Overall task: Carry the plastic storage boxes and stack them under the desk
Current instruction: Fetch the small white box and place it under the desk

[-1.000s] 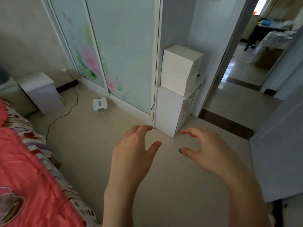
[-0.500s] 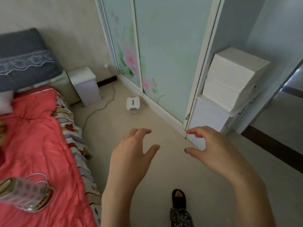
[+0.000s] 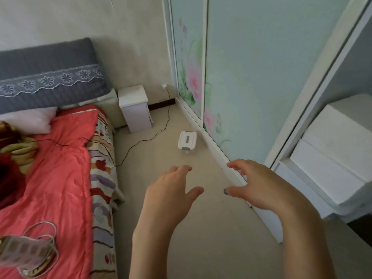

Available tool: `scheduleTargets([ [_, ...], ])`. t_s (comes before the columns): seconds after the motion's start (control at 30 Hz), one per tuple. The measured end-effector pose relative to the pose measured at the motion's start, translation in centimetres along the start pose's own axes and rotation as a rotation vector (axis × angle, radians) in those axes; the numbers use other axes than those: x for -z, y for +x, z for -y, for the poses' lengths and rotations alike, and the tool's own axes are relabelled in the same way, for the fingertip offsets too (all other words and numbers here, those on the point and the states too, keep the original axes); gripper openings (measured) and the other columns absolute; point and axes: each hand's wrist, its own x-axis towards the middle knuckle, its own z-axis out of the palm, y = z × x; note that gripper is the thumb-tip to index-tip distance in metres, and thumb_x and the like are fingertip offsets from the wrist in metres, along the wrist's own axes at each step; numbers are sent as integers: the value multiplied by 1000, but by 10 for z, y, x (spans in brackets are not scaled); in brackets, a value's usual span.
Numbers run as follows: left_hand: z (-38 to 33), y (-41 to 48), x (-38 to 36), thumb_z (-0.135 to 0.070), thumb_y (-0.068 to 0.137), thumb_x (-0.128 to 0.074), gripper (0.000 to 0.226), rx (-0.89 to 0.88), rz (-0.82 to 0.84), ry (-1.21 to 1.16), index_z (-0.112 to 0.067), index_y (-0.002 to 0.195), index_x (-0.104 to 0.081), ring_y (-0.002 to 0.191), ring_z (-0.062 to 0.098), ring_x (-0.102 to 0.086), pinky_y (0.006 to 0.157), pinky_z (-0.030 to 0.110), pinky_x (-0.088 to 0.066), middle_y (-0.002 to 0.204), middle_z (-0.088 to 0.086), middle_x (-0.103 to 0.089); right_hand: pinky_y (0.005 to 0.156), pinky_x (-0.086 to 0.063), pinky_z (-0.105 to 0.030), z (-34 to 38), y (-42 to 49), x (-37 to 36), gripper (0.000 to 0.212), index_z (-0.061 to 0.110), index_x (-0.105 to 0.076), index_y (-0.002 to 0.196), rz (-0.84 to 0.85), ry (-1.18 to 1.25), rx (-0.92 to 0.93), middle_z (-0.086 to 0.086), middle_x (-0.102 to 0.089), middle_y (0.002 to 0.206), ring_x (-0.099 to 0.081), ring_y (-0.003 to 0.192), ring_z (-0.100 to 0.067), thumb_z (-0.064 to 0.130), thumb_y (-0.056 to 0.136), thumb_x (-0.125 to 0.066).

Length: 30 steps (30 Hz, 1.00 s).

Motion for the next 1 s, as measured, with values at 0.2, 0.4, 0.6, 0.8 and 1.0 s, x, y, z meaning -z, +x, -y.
scheduleTargets([
  [0.2,-32,49,-11,-56,86,-54,60,29,150,109,-35,140,-36,122,19,-49,95,36,-39,135,-5,-50,97,-44,-31,-9,56,21,78,35,-35,142,270,-79,-50,8,-42,145,-51,122,-13,48,76,-73],
  [0.4,-53,102,-14,-54,87,-54,57,36,123,172,-31,137,-40,124,22,-46,99,35,-35,135,-4,-49,92,-39,-26,-18,101,44,79,35,-31,145,210,-79,-16,9,-38,148,-46,127,-13,48,77,-71],
  [0.6,-67,169,-28,-55,88,-52,59,-75,222,153,-31,140,-37,124,21,-45,100,35,-35,137,-3,-47,93,-39,-25,-41,143,61,80,38,-30,144,199,-3,-96,12,-37,149,-46,127,-11,50,77,-71],
  [0.8,-70,259,-38,-54,88,-52,63,-206,329,139,-29,143,-33,126,22,-45,101,36,-35,140,-1,-46,89,-37,-24,-56,203,85,78,37,-32,144,142,13,-267,10,-40,146,-49,121,-12,49,77,-71],
  [1.0,-45,359,-18,-56,88,-51,63,-242,308,62,-30,143,-32,125,21,-45,98,34,-35,139,-3,-46,98,-37,-27,-27,293,111,80,34,-29,146,101,-40,-326,9,-37,149,-43,129,-11,50,78,-69],
])
